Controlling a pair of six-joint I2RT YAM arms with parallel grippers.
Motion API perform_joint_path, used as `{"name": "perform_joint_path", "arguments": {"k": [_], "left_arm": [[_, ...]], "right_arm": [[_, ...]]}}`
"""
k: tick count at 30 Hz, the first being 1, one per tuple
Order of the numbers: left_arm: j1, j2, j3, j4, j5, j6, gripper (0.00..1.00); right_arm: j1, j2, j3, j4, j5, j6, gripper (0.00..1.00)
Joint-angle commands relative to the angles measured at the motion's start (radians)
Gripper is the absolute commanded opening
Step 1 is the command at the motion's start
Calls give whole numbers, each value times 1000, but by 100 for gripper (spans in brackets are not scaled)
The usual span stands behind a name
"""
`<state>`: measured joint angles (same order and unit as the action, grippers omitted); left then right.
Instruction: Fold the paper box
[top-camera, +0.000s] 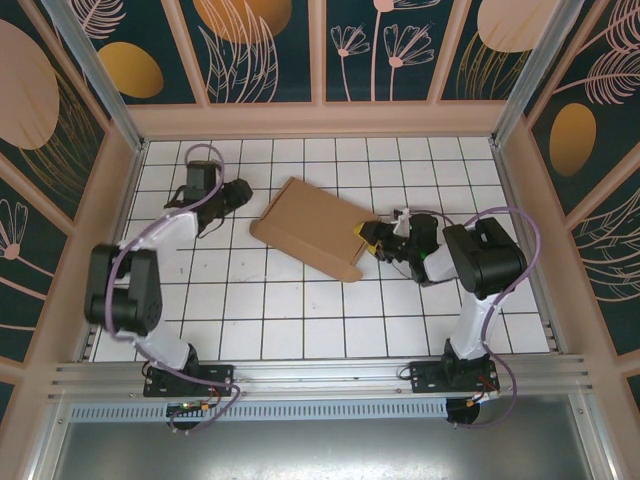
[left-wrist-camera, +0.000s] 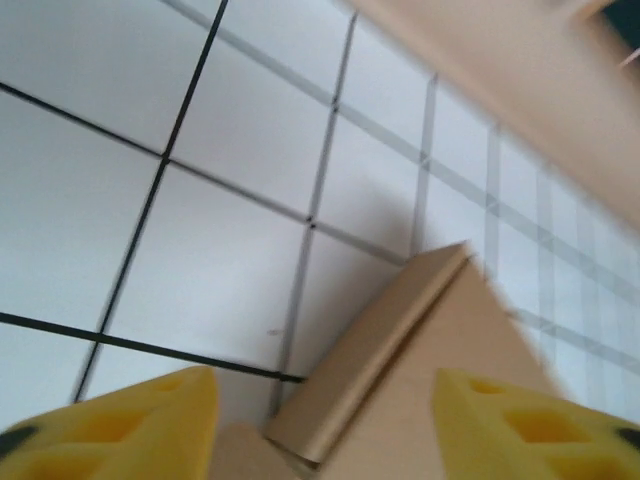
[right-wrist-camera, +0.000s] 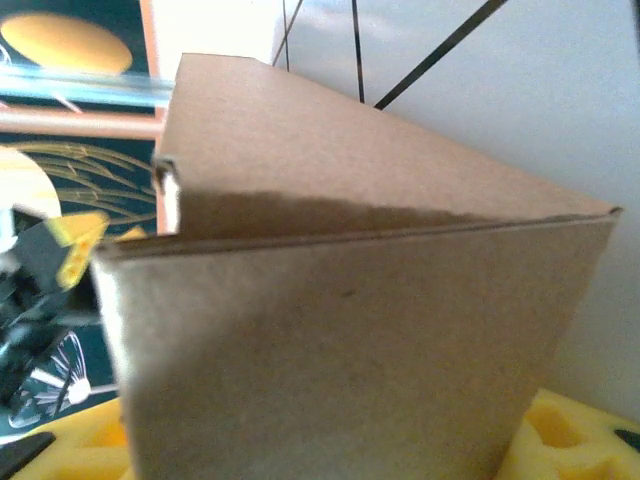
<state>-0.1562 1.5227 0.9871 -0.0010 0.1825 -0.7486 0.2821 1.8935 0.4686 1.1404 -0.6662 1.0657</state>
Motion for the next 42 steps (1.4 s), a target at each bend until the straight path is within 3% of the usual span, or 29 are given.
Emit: {"name": "perform_joint_path", "arguments": {"k": [1, 7, 13, 20, 35, 42], "left_arm": [[-45, -61, -108, 1, 20, -251, 69], [-251, -86, -146, -44, 21, -436, 76], [-340, -85, -213, 59, 48, -522, 74], [-345, -10, -255, 147, 79, -525, 72], [-345, 130, -240, 283, 35, -497, 70], [-344, 123, -253, 368, -28, -406, 67]], "right_arm": [[38, -23, -47, 209, 130, 89, 38], [85, -72, -46, 68, 233, 38, 35], [112, -84, -50, 25, 254, 31, 35], [126, -67, -59, 56, 244, 50, 34], [154, -55, -23, 19, 154, 56, 33], [181, 46, -35, 279, 47, 267, 34]]}}
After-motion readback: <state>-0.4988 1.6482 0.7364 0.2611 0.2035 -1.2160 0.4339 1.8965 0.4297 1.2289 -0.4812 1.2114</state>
